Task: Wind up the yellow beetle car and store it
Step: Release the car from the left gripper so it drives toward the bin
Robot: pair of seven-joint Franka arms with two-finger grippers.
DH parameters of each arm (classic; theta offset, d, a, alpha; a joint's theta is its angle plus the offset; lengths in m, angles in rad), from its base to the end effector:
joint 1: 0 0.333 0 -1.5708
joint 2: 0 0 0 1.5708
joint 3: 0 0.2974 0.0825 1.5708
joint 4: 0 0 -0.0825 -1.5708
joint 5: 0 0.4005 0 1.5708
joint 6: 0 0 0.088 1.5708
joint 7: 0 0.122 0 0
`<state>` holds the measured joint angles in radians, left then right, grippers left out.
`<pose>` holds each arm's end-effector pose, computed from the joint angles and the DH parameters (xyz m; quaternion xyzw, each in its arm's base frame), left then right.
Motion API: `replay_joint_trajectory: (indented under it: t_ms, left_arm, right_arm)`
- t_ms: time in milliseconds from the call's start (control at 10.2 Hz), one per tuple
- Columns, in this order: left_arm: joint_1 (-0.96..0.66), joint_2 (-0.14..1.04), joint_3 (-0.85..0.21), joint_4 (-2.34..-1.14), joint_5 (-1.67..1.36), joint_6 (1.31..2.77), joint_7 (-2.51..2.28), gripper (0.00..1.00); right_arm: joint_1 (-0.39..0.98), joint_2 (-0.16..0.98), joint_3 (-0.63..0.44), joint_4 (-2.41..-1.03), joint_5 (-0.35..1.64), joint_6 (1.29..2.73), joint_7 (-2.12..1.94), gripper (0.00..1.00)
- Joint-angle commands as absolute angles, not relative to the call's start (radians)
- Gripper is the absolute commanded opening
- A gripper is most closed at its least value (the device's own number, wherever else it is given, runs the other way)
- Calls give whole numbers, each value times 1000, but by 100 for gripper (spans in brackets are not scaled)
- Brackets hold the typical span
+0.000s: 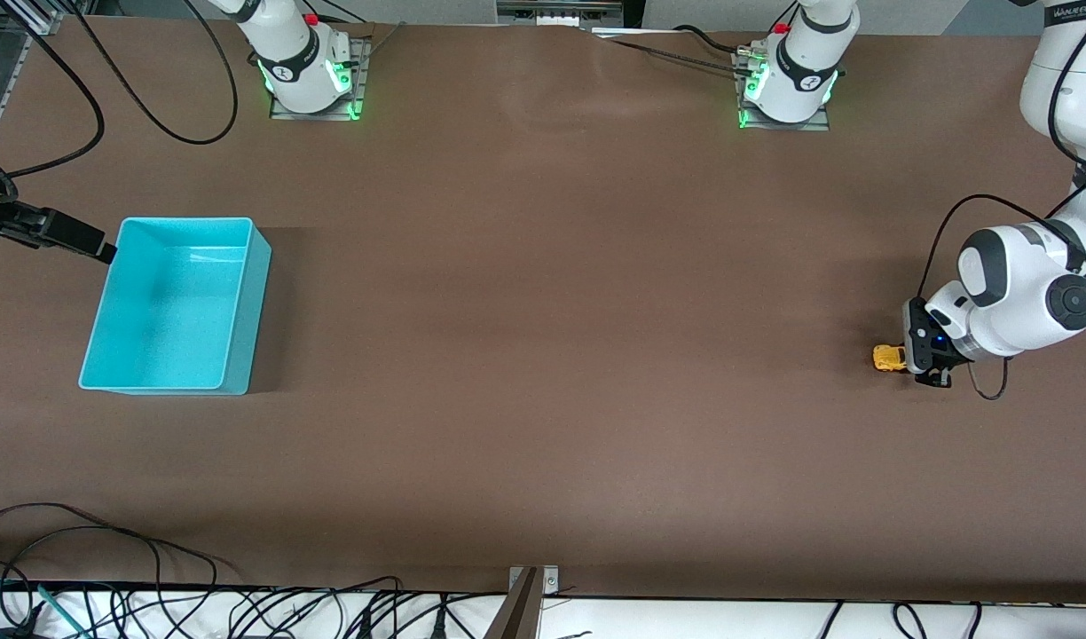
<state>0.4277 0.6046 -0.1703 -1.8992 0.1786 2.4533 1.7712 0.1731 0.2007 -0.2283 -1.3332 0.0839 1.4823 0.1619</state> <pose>0.6042 0.1604 0.1369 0.6871 -0.7263 -0.0155 0.0121 0.6180 -0.0093 0.5817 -0.9941 0.1039 0.0243 0.0180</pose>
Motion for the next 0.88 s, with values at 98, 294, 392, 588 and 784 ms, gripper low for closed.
replay_joint_trajectory:
  t_ms: [98, 294, 392, 588, 784]
  left_arm:
    - [445, 634, -175, -1876, 203, 2406, 1789, 100]
    - [436, 597, -186, -1843, 198, 2289, 1784, 100]
    - [436, 589, -207, -1812, 192, 2214, 1783, 100]
    - [434, 562, -248, -1746, 187, 2078, 1767, 100]
    - [434, 546, -296, -1682, 189, 1952, 1697, 100]
  right_arm:
    - [172, 201, -230, -1328, 98, 1470, 169, 100]
    - [172, 201, -230, -1328, 98, 1470, 169, 100]
    - [172, 201, -230, -1328, 98, 1470, 167, 100]
    - [172, 201, -230, -1328, 98, 1470, 167, 100]
    - [172, 201, -230, -1328, 98, 1470, 166, 100]
